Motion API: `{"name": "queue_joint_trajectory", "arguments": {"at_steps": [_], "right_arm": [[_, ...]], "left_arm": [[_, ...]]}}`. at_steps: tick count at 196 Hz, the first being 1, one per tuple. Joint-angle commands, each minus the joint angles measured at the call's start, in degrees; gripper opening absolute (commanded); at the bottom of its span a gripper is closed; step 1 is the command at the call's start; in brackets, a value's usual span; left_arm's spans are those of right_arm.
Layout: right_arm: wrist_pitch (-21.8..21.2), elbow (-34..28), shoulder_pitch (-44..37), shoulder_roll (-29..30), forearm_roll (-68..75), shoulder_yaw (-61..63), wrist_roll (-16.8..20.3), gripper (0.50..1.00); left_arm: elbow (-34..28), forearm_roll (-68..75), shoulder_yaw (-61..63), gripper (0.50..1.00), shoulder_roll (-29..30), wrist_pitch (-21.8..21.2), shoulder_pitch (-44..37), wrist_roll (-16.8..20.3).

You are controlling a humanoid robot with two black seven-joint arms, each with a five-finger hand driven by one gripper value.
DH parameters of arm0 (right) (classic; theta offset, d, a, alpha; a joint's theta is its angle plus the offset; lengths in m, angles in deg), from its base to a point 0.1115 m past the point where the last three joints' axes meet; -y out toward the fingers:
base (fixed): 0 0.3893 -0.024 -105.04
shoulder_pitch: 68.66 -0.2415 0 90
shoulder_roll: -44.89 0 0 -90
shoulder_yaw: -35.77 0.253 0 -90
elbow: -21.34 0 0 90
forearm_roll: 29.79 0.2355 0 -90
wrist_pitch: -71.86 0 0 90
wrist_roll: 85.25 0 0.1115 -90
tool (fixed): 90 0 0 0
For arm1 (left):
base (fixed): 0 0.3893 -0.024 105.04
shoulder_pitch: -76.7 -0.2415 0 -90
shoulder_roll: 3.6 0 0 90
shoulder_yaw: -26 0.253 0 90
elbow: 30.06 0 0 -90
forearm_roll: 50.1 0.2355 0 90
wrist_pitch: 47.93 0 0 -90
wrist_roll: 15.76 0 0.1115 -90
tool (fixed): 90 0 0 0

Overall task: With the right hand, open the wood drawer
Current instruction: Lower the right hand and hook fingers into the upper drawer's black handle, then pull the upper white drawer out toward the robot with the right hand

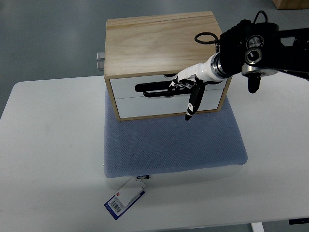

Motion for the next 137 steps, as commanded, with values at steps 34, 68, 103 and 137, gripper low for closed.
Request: {"name": "queue_joint_trajectory", "arguments": {"at_steps": [34,68,103,137], "right_arm": [[-8.5,-1.3,-2.1,-1.8,2.3,0.4,0.0,0.938],[-11.6,-3.6,-3.4,-3.2,4.7,0.6,0.0,0.94],[-16.6,-7.1,-4.6,-5.8,8.1,0.7,0.0,0.94],[-17.6,-8.9,-5.0,-7.9,9.9,0.7,0.0,0.94]], "left_arm": [[-0.1,0.0,-0.1,1.0,0.0,0.0,0.0,0.0],[-0.2,0.0,-0.1,1.0,0.0,0.0,0.0,0.0],[-0.3,0.0,-0.1,1.0,0.0,0.0,0.0,0.0],[-0.3,0.0,-0.1,1.0,0.0,0.0,0.0,0.0]]}}
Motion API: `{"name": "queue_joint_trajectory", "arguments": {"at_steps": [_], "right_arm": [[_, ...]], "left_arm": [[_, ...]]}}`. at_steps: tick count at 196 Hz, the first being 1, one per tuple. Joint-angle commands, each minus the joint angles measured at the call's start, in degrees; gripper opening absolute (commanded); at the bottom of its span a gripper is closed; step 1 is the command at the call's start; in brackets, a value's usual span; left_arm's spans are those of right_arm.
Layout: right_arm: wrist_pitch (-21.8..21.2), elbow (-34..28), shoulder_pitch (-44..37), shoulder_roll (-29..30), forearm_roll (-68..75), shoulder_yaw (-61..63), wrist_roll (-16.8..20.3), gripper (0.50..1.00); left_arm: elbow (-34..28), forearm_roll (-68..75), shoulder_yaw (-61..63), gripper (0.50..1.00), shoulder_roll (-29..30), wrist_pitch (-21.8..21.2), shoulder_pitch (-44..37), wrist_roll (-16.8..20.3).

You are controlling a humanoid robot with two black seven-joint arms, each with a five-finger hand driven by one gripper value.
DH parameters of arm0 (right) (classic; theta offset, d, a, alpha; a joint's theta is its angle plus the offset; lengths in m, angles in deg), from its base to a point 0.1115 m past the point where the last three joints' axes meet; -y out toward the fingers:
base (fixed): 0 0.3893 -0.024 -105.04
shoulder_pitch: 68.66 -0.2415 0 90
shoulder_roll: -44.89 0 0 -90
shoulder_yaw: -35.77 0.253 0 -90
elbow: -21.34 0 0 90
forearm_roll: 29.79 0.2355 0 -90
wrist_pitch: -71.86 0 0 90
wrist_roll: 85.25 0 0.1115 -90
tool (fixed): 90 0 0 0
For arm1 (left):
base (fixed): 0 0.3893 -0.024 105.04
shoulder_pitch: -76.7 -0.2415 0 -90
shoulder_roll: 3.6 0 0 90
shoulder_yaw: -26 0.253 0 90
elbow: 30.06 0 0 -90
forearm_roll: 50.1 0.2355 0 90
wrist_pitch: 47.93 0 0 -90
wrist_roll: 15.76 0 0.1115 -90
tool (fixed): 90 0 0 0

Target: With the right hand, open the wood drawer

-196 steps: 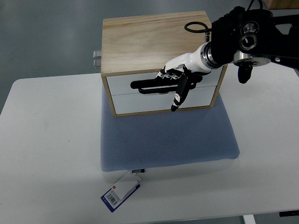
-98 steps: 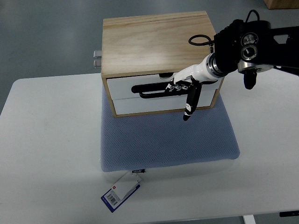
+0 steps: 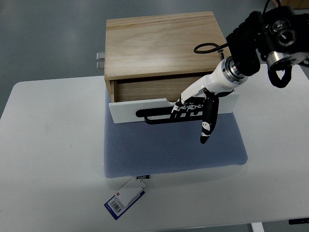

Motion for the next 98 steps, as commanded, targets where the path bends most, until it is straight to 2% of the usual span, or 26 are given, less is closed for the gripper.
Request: {"name": "queue_joint_trajectory", "arguments": {"at_steps": [1,58,98], "right_arm": [[-0.3,-1.0,-0.2,-1.2,1.0,0.0,0.0,0.94],[-0.3,-4.0,-0.6,-5.7,3.8,0.2,0.0,0.94],[-0.3,-5.5,-4.5,-10.2,7.7,4.4,0.0,0.94]], "left_arm": [[0.0,0.0,0.0,1.0,0.0,0.0,0.0,0.0],[0.0,0.0,0.0,1.0,0.0,0.0,0.0,0.0],[0.0,0.0,0.0,1.0,0.0,0.0,0.0,-0.1]]}}
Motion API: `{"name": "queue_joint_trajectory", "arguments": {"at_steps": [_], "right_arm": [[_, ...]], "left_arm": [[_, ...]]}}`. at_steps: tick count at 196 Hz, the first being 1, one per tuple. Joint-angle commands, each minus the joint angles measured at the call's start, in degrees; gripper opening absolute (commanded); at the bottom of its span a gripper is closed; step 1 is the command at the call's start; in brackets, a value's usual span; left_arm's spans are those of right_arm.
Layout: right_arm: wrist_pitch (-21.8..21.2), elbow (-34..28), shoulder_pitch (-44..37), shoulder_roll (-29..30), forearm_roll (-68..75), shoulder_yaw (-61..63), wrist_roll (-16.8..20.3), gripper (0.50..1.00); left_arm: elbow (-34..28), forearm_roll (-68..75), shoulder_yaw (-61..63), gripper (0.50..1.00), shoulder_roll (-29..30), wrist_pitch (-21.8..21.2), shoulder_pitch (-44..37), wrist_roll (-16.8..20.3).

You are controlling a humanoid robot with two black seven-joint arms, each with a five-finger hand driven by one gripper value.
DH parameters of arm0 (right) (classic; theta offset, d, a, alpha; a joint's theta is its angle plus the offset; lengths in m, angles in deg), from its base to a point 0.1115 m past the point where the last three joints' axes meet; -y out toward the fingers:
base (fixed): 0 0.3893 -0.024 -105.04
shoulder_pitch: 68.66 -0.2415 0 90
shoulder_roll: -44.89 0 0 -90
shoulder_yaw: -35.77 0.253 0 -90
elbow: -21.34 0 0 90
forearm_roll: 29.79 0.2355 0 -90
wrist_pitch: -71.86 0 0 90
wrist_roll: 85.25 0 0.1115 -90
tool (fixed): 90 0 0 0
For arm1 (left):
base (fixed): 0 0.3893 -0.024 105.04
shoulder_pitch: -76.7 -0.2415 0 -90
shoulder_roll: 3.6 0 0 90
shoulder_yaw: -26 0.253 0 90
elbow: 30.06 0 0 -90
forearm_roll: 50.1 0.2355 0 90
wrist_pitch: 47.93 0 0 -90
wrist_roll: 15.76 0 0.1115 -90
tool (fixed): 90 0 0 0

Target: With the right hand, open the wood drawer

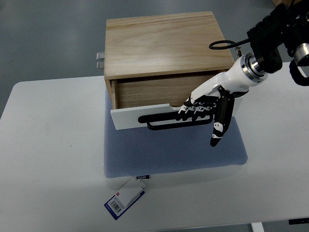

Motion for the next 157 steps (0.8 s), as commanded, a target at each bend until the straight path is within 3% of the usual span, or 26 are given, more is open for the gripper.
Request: {"name": "queue_joint_trajectory", "arguments": {"at_steps": [1,31,74,79,89,90,107,123,136,157], "right_arm": [[0.0,0.0,-2.1,-1.9,1.3,2.3,0.0,0.94],[0.0,4.8,-1.9,-4.3,2.6,11.9,0.0,0.94],[0.0,26.2,5.0,-1.4,1.7,23.3,0.0,0.942],[0.0,29.8,7.0,-0.3,1.6,24.9,-1.4,0.942],[0.0,29.8,7.0,-0.3,1.6,24.9,-1.4,0.942],[0.2,35.3,10.0,1.3,1.6,27.3,-3.8,0.944],[5.2,43.2,13.5,3.9,1.6,30.8,-8.2,0.942],[10.1,48.6,17.2,5.8,1.9,33.6,-13.1,0.944],[14.3,53.0,21.4,7.1,2.6,36.9,-19.3,0.944],[16.7,56.5,28.0,8.5,2.6,41.6,-28.9,0.944]], "left_arm": [[0.0,0.0,0.0,1.0,0.0,0.0,0.0,0.0],[0.1,0.0,0.1,1.0,0.0,0.0,0.0,-0.1],[0.2,0.0,0.1,1.0,0.0,0.0,0.0,-0.2],[0.2,0.0,0.1,1.0,0.0,0.0,0.0,-0.2],[0.2,0.0,0.1,1.0,0.0,0.0,0.0,-0.2],[0.2,0.0,0.1,1.0,0.0,0.0,0.0,-0.3],[0.2,0.0,0.1,1.0,0.0,0.0,0.0,-0.4],[0.2,0.0,0.1,1.0,0.0,0.0,0.0,-0.4],[0.1,0.0,0.1,1.0,0.0,0.0,0.0,-0.4],[0.0,0.0,0.1,1.0,0.0,0.0,0.0,-0.4]]}}
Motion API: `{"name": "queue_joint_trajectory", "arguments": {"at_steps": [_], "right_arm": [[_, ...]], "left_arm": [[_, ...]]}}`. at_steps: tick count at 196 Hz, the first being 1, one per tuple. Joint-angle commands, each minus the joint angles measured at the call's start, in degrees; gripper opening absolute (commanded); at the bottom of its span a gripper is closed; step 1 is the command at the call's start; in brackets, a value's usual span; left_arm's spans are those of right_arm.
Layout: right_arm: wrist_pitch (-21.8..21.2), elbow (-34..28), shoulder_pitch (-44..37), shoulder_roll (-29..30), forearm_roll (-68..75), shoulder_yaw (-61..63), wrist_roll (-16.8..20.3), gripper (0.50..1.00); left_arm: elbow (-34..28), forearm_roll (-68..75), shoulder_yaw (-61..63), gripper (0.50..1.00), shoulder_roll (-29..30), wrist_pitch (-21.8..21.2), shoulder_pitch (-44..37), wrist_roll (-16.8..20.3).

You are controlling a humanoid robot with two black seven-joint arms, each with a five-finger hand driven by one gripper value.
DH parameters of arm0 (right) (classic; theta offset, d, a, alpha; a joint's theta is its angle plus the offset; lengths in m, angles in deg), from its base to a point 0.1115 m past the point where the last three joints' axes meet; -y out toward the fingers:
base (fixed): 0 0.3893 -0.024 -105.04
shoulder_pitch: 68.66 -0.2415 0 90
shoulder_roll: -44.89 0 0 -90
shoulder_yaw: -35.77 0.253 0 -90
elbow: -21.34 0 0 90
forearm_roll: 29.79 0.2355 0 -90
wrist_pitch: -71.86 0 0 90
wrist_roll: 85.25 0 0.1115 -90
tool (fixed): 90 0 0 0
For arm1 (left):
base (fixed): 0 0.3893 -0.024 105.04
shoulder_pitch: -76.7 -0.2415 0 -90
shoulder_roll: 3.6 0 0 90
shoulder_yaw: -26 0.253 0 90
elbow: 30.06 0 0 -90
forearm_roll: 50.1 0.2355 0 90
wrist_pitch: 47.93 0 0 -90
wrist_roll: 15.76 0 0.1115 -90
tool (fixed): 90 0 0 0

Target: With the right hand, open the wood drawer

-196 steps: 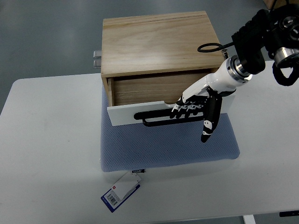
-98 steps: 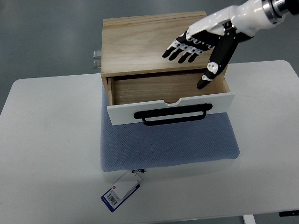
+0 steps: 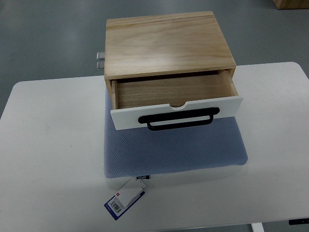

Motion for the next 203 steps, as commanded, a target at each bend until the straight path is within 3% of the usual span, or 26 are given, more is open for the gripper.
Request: {"name": "queue_joint_trajectory", "arguments": {"at_steps": [1,23,36,37,56,114,145,203], "right_arm": [[2.8,4.1,7.3,1.7,0.2,5.2,-10.3,0.944],[2.9,5.3,16.0,3.9,0.3,11.8,-21.1,0.944],[2.9,5.3,16.8,4.1,0.3,12.3,-21.9,0.944],[2.8,5.3,20.5,5.7,0.4,14.8,-25.0,0.944],[2.7,5.3,26.4,9.9,2.3,19.2,-28.7,0.944],[2.4,5.5,33.6,19.2,11.1,28.9,-29.3,0.944],[2.3,8.9,35.0,23.2,11.6,33.6,-29.3,0.944],[2.3,11.5,35.6,24.4,11.6,34.6,-29.3,0.944]], "left_arm": [[-0.1,0.0,0.0,1.0,0.0,0.0,0.0,0.0],[-0.1,0.0,0.2,1.0,0.0,0.0,0.0,-0.1],[-0.1,0.0,0.2,1.0,0.0,0.0,0.0,-0.2],[-0.1,0.0,0.2,1.0,0.0,0.0,0.0,-0.2],[0.0,0.0,0.2,1.0,0.0,0.0,0.0,-0.3],[-0.1,0.0,0.2,1.0,0.0,-0.1,0.0,-0.3],[-0.1,0.0,0.2,1.0,0.0,-0.1,0.0,-0.3],[-0.1,0.0,0.0,1.0,0.0,-0.1,0.0,-0.3]]}}
